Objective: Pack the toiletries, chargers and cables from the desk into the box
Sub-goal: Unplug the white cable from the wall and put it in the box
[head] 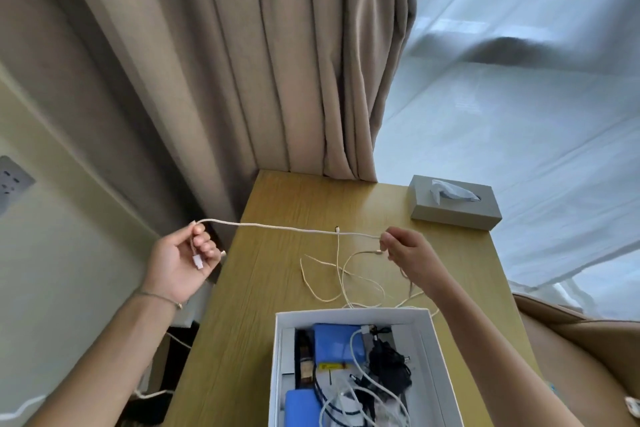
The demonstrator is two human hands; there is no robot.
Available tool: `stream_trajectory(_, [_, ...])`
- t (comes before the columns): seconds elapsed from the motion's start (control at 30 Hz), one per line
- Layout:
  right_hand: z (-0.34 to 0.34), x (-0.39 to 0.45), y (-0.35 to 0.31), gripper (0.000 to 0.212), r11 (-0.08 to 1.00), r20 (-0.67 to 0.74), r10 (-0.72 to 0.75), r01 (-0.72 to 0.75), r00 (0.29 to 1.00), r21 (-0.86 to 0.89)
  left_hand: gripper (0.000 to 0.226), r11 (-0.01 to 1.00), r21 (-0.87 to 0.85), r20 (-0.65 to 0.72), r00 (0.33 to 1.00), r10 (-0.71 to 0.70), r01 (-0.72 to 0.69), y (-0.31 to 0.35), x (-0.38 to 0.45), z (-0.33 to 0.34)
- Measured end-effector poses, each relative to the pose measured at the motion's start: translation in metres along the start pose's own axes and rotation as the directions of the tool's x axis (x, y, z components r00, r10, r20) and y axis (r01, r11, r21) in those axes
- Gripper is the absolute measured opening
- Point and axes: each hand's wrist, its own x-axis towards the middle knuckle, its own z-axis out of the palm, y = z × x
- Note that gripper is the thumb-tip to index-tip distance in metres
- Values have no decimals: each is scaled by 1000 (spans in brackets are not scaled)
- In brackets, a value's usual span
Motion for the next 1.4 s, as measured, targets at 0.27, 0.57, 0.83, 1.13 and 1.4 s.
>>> stream_trajectory(0.27, [50, -8, -38, 21, 914, 111, -53, 93, 992, -395, 33, 770, 523, 220, 931, 291, -365, -33, -23, 31])
stream_trajectory(0.57, [93, -27, -70, 27, 953, 114, -170, 193, 979, -235, 23, 14, 873, 451, 819, 355, -487, -77, -41, 66])
stream_trajectory(0.83, [82, -35, -67, 31, 920, 145, -204, 241, 968, -310, 37, 493, 866, 187, 968, -168, -82, -74, -38, 67])
stream_trajectory(1.13, [7, -33, -30, 37, 986, 77, -69, 79, 995, -147, 28, 941, 273, 63, 973, -222, 198, -8, -1, 26])
stream_trajectory(1.4, [-18, -28, -19, 21, 986, -99, -41, 57, 994, 158, 39, 918, 393, 47, 996, -72, 48, 16, -9, 14])
